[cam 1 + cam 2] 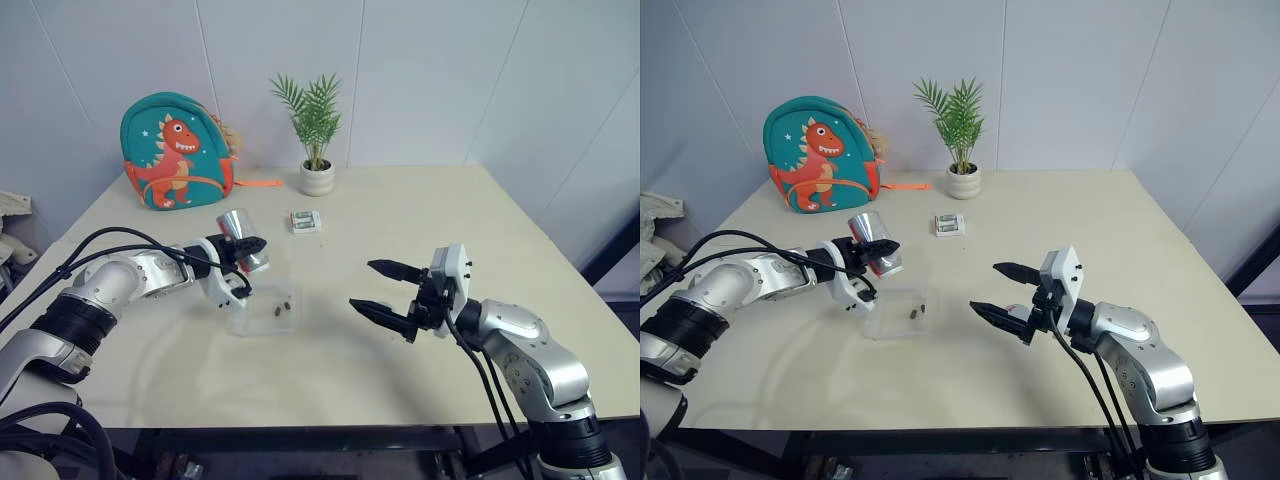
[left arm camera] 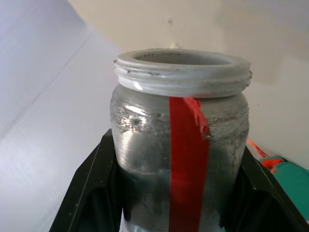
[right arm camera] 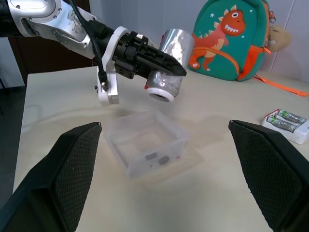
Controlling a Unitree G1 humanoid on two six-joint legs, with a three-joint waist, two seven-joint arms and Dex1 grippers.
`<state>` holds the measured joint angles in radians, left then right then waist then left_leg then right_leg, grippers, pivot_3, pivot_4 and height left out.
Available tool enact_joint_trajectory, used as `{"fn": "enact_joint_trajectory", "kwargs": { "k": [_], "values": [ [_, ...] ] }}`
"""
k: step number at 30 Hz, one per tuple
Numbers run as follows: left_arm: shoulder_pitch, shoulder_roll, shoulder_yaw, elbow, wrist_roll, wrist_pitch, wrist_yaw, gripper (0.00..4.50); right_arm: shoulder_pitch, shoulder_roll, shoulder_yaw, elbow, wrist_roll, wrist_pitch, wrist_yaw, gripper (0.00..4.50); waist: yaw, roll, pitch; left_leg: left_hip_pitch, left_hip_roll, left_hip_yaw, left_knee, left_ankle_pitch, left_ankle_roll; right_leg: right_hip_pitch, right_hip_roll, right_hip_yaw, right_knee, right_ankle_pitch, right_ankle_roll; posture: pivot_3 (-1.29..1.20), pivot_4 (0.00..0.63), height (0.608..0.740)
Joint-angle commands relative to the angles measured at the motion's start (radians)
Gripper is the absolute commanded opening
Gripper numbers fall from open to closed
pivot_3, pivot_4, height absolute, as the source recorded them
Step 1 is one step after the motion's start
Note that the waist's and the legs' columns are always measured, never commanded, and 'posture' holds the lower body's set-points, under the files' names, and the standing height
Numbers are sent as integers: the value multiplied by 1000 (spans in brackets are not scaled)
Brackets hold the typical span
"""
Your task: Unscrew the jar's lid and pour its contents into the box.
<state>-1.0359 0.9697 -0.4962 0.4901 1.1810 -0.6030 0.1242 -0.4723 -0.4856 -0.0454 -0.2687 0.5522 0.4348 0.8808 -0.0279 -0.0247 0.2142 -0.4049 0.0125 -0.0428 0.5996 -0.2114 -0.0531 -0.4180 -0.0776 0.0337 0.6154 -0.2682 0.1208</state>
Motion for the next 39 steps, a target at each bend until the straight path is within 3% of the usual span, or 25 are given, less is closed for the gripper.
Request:
{"fn": "enact_joint_trajectory", "kwargs": {
  "k": [1, 4, 7, 13, 17, 23, 26, 33, 39],
  "values": [
    [48, -33, 161, 25, -318, 53, -178, 2058, -13, 2, -7, -18, 15, -23, 6, 4469, 0, 0, 0, 0, 0, 0, 1, 0, 0, 0, 0, 0, 1, 0, 0, 0, 150, 740],
    [132, -113, 321, -14, -654, 232, -430, 2058, -20, -1, -7, -14, 15, -22, 10, 4469, 0, 0, 0, 0, 0, 0, 4, 0, 0, 0, 0, 0, 4, -1, -1, 0, 150, 740],
    [204, -189, 466, -105, -889, 496, -588, 2058, -26, -5, -10, -14, 19, -18, 14, 4469, -2, 0, 0, 0, 1, 0, 9, 0, 0, 0, 1, 1, 8, -1, -1, 0, 150, 740],
    [321, -329, 777, -225, -1196, 910, -534, 2058, -51, -13, -2, -12, 24, -10, 40, 4469, -3, 0, 0, 2, 2, 0, 14, 0, 0, 1, 2, 1, 12, 0, -2, 0, 150, 740],
    [359, -410, 948, -210, -1327, 898, -433, 2058, -83, -10, 21, 1, 19, -10, 63, 4469, -2, -1, 0, 2, 2, -1, 16, 0, 0, 2, 2, 1, 12, 1, -2, 0, 150, 740],
    [365, -421, 989, 19, -1365, 828, -384, 2058, -145, 2, 52, 48, 11, -21, 89, 4469, 1, -2, -1, 3, 1, -1, 16, 0, -1, 3, 2, 1, 11, 1, -3, 0, 150, 740],
    [352, -415, 1006, 165, -1381, 654, -397, 2058, -170, 11, 67, 65, 6, -28, 97, 4469, 1, -2, -1, 3, 2, -1, 16, 0, -1, 3, 2, 1, 10, 1, -3, 0, 150, 740],
    [327, -405, 1009, 363, -1408, 485, -400, 2058, -191, 27, 78, 74, 1, -34, 96, 4469, 2, -2, -1, 2, 2, -1, 15, -1, -1, 3, 2, 1, 8, 2, -2, 0, 150, 740],
    [358, -409, 1006, 342, -1451, 465, -454, 3930, -191, 31, 80, 71, 2, -36, 97, 4500, 1, -2, -1, 2, 2, -1, 14, -1, -1, 3, 2, 0, 8, 2, -2, 0, 150, 740]
  ]
}}
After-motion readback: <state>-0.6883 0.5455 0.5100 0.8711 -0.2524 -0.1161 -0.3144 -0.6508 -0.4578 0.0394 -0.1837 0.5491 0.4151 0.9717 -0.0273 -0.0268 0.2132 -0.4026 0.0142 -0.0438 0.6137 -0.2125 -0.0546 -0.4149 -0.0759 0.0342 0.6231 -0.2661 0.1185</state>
